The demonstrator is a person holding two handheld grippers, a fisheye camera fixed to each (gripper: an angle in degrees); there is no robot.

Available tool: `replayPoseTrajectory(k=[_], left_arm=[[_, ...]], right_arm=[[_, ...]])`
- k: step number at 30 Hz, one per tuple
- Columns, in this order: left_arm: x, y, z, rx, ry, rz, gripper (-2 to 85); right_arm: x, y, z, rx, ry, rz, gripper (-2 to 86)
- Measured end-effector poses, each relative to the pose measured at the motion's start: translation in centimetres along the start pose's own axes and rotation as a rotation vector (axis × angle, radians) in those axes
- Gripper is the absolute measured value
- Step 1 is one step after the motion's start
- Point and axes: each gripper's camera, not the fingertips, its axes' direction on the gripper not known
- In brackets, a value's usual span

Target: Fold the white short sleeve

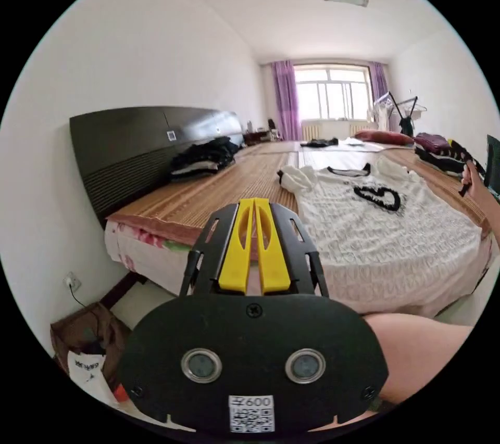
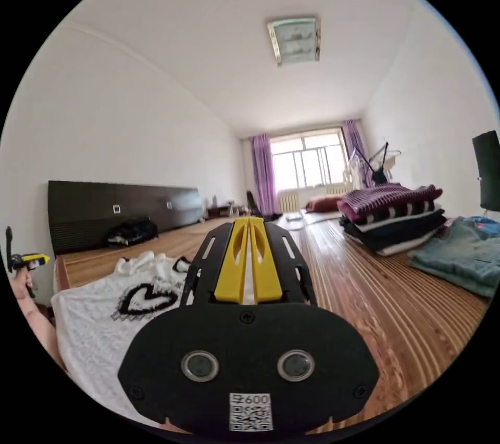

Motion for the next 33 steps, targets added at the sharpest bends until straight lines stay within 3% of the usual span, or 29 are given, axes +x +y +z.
replayPoseTrajectory(k=[3,5,8,11,13,16,19,22,24,27,33], left_arm=[[3.7,-2.1,-3.1,-0.076,0.187,0.303,0.3],[8.1,-4.7,-4.2,-0.146,0.107,0.495,0.4],[11.6,-10.9,-5.2,0.012,-0.050,0.446,0.7],[18.2,-19.4,-1.3,-0.081,0.128,0.582,0.8],[22.8,-23.9,2.5,-0.216,0.249,0.641,0.9],[29.0,-29.5,7.4,-0.341,0.403,0.685,0.8],[33.0,-34.1,9.7,-0.377,0.388,0.653,0.8],[35.5,-37.5,10.8,-0.508,0.449,0.568,0.8],[37.2,-37.7,11.3,-0.616,0.411,0.627,0.8],[37.5,-39.9,8.2,-0.563,0.329,0.707,0.8],[35.9,-45.4,3.1,-0.592,0.360,0.833,0.8]], right_arm=[[2.3,1.1,5.7,-0.195,-0.002,-0.126,-0.9],[3.9,1.7,6.2,-0.156,0.090,-0.089,-0.9],[6.3,2.0,3.5,0.062,0.035,0.016,-0.9],[8.0,3.8,-0.5,0.332,-0.046,0.057,-0.9],[10.7,2.6,-0.7,0.322,-0.054,0.222,-0.9],[11.4,0.6,-0.8,0.300,-0.059,0.266,-0.9],[11.7,-1.7,-0.8,0.294,-0.058,0.284,-0.9],[12.6,-4.0,-0.6,0.270,-0.053,0.349,-0.9],[13.1,-5.4,-0.5,0.259,-0.058,0.381,-0.9],[14.1,-7.8,-0.1,0.230,-0.055,0.440,-0.9],[15.5,-12.2,0.9,0.178,-0.058,0.558,-0.9]])
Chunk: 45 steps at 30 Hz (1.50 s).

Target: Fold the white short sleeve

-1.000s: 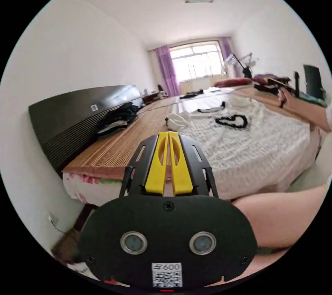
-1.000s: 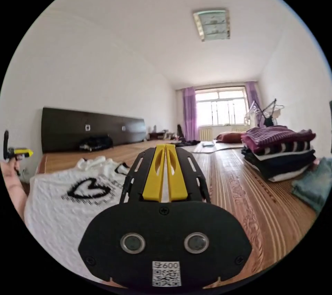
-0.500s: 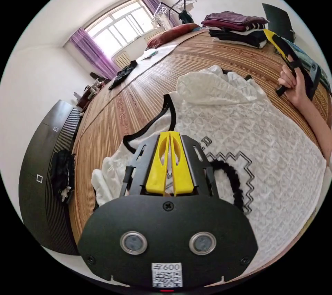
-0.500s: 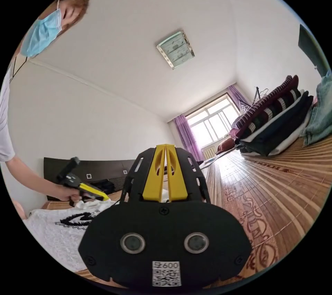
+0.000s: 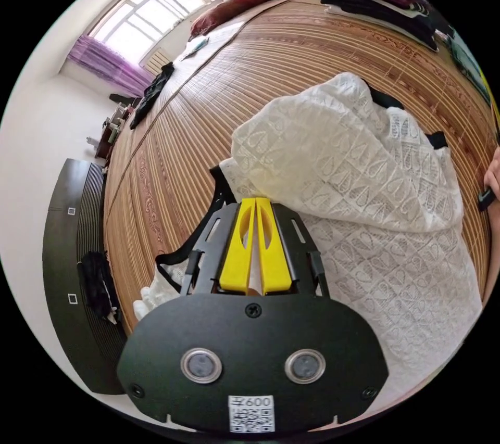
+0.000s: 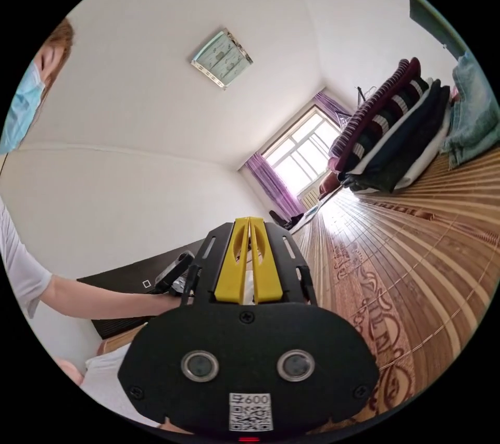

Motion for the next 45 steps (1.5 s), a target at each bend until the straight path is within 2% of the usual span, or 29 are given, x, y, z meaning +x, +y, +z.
replayPoseTrajectory(k=[4,7,10,13,15,17,20,23,26,28,29,30,32,35,37,40,45], left_arm=[[-1.0,2.9,-4.3,0.113,0.039,-0.167,0.8],[0.2,4.4,-7.7,0.127,0.000,-0.134,0.8],[-0.2,6.8,-12.3,0.173,0.047,-0.111,0.8],[-2.9,13.2,-19.1,0.315,-0.057,-0.262,0.8],[-3.9,17.8,-22.9,0.364,-0.104,-0.269,0.8],[-4.8,23.1,-26.0,0.297,-0.170,-0.194,0.8],[-7.7,29.2,-27.7,0.149,-0.264,-0.209,0.8],[-10.7,32.4,-27.7,-0.019,-0.335,-0.286,0.9],[-13.2,33.5,-25.6,-0.214,-0.268,-0.387,0.8],[-13.3,33.8,-24.6,-0.285,-0.277,-0.401,0.7],[-12.6,33.9,-23.5,-0.375,-0.304,-0.409,0.6],[-11.7,33.6,-23.8,-0.363,-0.343,-0.394,0.6],[-9.0,31.5,-23.9,-0.460,-0.443,-0.376,0.4],[-8.0,29.7,-24.5,-0.540,-0.485,-0.414,0.2],[-8.3,29.4,-25.4,-0.563,-0.455,-0.456,0.2],[-7.9,30.0,-26.7,-0.595,-0.428,-0.395,0.3],[-10.3,34.4,-30.7,-0.553,-0.299,-0.599,0.6]], right_arm=[[-1.6,-2.4,0.9,-0.012,-0.004,0.015,-0.8],[-2.7,-4.0,1.6,-0.018,-0.002,0.023,-0.9],[-3.5,-5.5,2.3,-0.027,0.009,0.052,-0.9],[-4.6,-6.9,2.9,-0.032,0.012,0.062,-0.9],[-5.4,-7.6,3.2,-0.034,0.011,0.065,-0.9],[-6.0,-8.3,3.5,-0.040,0.012,0.071,-0.8],[-7.0,-9.3,4.1,-0.054,0.006,0.086,-0.8],[-7.6,-10.2,4.8,-0.071,0.022,0.136,-0.8],[-8.7,-10.9,5.2,-0.073,0.022,0.135,-0.9],[-9.6,-11.3,5.4,-0.074,0.023,0.137,-0.8],[-9.8,-11.4,5.5,-0.074,0.025,0.139,-0.8],[-10.2,-11.6,5.6,-0.076,0.026,0.138,-0.9],[-10.9,-11.7,5.8,-0.076,0.024,0.136,-0.9],[-11.8,-12.0,6.0,-0.076,0.026,0.139,-0.8],[-12.6,-12.0,6.1,-0.076,0.025,0.140,-0.8],[-13.4,-12.0,6.2,-0.076,0.027,0.143,-0.8],[-14.7,-11.8,6.4,-0.077,0.029,0.148,-0.9]])
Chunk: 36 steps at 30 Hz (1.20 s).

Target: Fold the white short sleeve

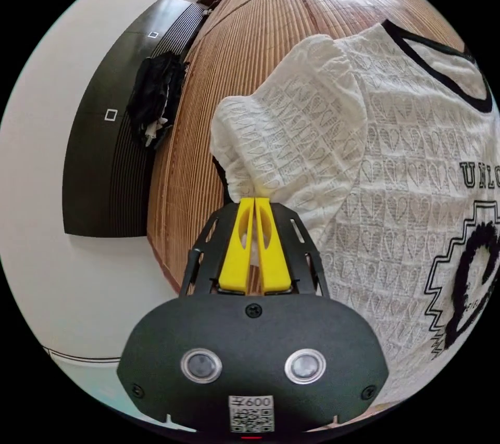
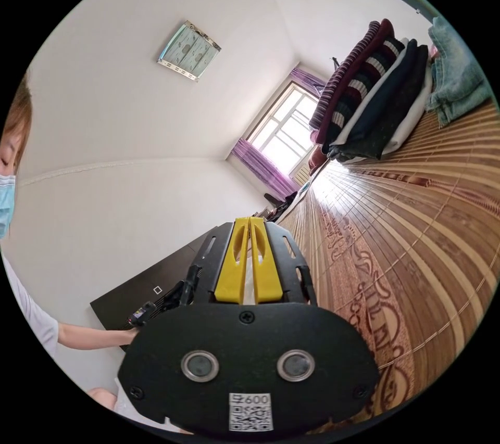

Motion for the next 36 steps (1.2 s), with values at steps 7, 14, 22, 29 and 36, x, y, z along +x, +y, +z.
replayPoseTrajectory(k=[7,14,22,29,36], left_arm=[[-6.8,4.3,-1.8,0.175,-0.009,-0.103,0.8],[-5.7,6.2,6.3,0.040,0.171,-0.008,0.8],[-6.5,12.3,6.8,0.355,-0.099,-0.088,0.7],[6.8,16.5,0.3,0.745,-0.255,0.500,0.8],[16.1,13.1,-4.5,0.949,-0.084,0.687,0.8]], right_arm=[[-1.6,1.0,0.1,0.000,0.002,0.005,-0.9],[-2.6,2.3,0.3,-0.002,0.003,0.006,-0.9],[-3.4,3.9,0.6,-0.007,-0.003,0.015,-0.8],[-3.4,5.0,1.4,-0.031,-0.011,0.022,-0.8],[-6.3,6.2,9.6,-0.501,0.016,-0.108,-0.9]])
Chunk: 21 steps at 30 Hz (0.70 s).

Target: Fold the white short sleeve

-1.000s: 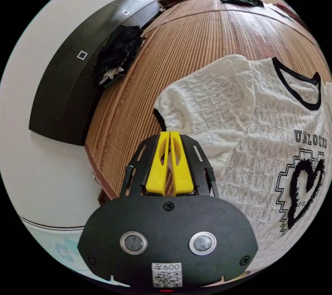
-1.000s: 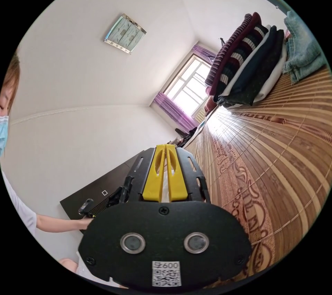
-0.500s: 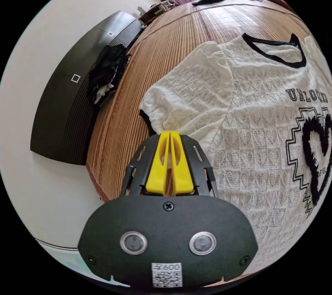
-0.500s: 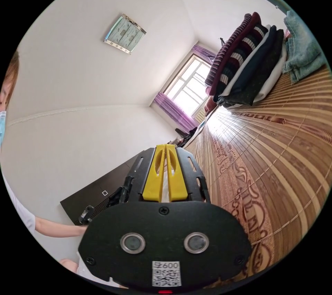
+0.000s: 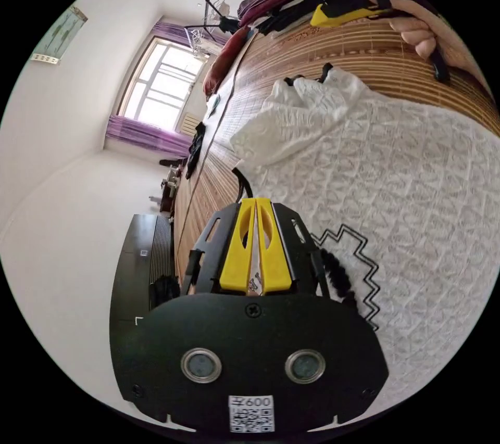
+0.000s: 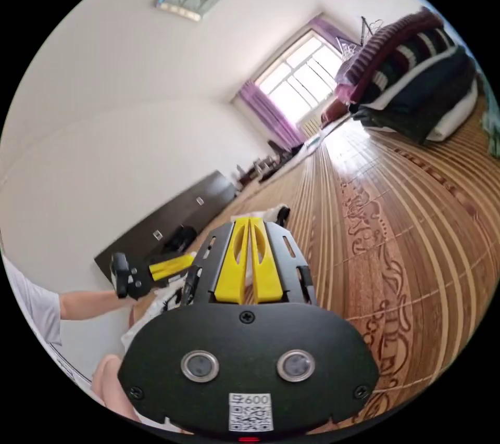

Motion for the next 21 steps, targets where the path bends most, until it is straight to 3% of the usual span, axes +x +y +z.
replayPoseTrajectory(k=[2,5,9,11,13,14,17,20,21], left_arm=[[-1.1,-2.2,4.3,-0.003,0.015,-0.045,0.8],[-2.2,-3.8,9.7,-0.016,0.031,-0.104,0.8],[-1.6,-3.8,12.8,0.023,0.205,-0.147,0.8],[0.0,-2.5,13.1,0.045,0.123,-0.121,0.7],[0.2,-1.5,13.4,0.046,0.106,-0.111,0.7],[-0.4,-0.8,13.8,0.047,0.126,-0.119,0.7],[-2.3,1.0,14.8,0.050,0.202,-0.159,0.6],[-2.6,2.4,15.3,0.054,0.217,-0.165,0.5],[-2.6,2.6,15.4,0.054,0.215,-0.164,0.5]], right_arm=[[1.1,0.0,1.1,-0.044,-0.082,0.029,-0.9],[2.1,-0.1,3.3,-0.096,-0.033,0.103,-0.9],[0.7,0.2,11.3,-0.438,0.158,0.076,-0.9],[-0.6,0.5,10.9,-0.423,0.248,0.021,-0.9],[-3.0,1.1,10.0,-0.412,0.513,-0.117,-0.9],[-3.6,1.5,10.2,-0.445,0.536,-0.161,-0.9],[-5.5,3.4,10.9,-0.563,0.493,-0.334,-0.9],[-1.5,1.9,8.7,-0.526,0.276,-0.180,-0.9],[1.1,1.0,6.7,-0.445,0.112,-0.080,-0.9]])
